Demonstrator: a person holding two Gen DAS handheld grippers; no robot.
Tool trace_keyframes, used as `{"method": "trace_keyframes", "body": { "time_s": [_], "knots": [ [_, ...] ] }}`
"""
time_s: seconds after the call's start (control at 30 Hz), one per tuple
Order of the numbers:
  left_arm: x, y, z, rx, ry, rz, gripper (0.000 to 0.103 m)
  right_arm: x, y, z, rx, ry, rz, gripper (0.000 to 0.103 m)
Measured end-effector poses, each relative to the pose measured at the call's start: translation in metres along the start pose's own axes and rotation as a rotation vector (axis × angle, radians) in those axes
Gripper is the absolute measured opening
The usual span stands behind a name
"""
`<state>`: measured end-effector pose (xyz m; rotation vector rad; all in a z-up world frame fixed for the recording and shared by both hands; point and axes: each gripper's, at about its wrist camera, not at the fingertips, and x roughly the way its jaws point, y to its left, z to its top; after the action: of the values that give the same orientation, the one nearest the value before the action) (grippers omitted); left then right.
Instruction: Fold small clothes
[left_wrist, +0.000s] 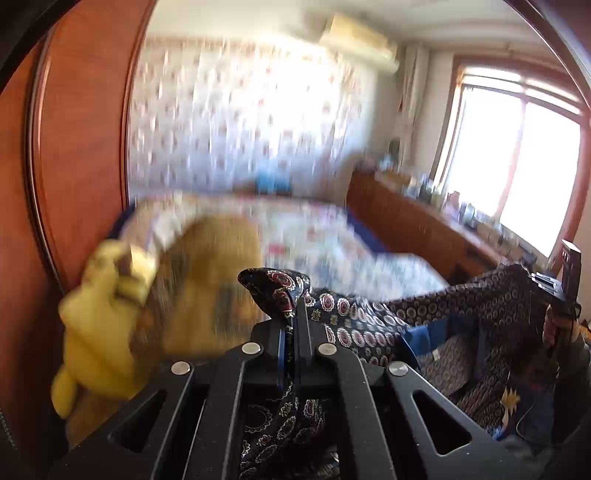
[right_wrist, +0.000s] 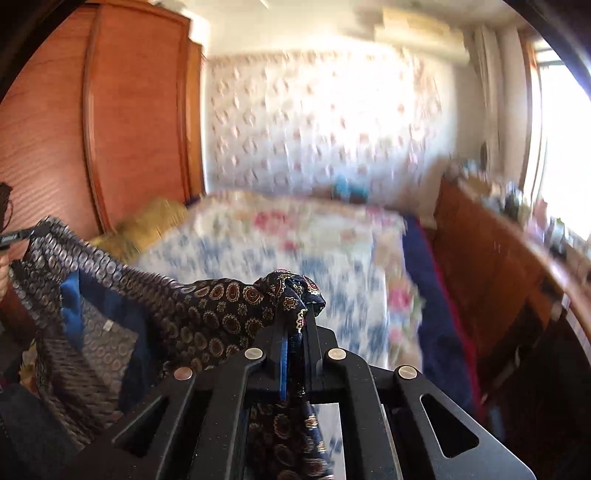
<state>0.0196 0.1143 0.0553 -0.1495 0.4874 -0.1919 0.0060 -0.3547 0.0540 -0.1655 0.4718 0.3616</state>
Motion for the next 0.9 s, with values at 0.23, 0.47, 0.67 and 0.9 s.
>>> {"method": "trace_keyframes", "body": {
  "time_s": [0.23, 0.47, 0.67, 0.9],
  "knots": [
    [0.011, 0.001, 0.08, 0.057, -0.107, 0.07, 0.004, -0.018, -0.005, 0.084, -0.115, -0.121, -0.082, 0.005],
    [0.118, 0.034, 0.11, 0.065, 0.006, 0.182, 0.014, 0.087, -0.036, 0.136, -0.042, -0.044, -0.191, 0.008],
    [0.168, 0.052, 0.072, 0.064, 0.135, 0.167, 0.048, 0.192, -0.047, 0.106, 0.071, 0.164, -0.218, 0.057],
    [0.166, 0.038, 0.019, 0.105, 0.195, 0.133, 0.079, 0.218, -0.062, 0.059, 0.046, 0.249, -0.145, 0.058]
  ]
}}
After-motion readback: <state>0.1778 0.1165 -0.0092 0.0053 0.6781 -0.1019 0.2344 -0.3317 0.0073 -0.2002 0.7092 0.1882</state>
